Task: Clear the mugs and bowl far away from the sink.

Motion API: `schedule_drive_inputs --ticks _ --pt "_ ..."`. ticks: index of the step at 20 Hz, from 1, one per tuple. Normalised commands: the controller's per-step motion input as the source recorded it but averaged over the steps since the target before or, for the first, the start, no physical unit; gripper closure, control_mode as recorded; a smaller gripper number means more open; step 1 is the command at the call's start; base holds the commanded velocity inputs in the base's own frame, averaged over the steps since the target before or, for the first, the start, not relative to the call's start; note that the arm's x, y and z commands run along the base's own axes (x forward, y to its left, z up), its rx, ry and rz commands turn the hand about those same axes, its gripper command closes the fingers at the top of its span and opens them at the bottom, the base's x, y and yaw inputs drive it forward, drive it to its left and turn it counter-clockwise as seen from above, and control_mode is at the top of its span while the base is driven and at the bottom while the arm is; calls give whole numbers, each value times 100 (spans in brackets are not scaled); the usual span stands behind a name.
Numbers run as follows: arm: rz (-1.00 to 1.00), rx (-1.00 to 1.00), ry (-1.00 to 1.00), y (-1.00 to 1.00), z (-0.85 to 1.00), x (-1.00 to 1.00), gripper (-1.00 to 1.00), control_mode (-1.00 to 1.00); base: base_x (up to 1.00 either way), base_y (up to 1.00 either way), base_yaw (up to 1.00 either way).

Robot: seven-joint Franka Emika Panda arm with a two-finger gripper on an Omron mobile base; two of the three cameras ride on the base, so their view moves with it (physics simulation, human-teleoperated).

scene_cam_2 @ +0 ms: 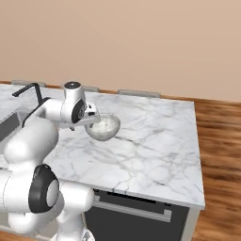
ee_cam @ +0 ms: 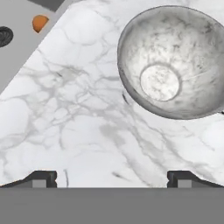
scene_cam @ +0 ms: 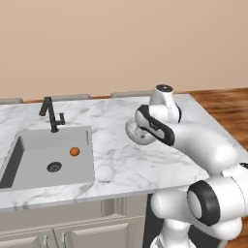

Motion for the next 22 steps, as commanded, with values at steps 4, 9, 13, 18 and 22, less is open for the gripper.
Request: schedule_drive_inputs --ticks 4,9,13,18,22 --pt "19 -11 13 19 -81 62 -100 -100 0 0 0" --pt "16 -10 1 8 -39 35 -100 -100 0 0 0" --pt "11 -12 0 0 -11 23 -100 -100 0 0 0" --pt "10 -10 0 0 -29 20 -100 -100 0 0 0" --pt "10 -6 0 0 -47 21 -100 -100 0 0 0"
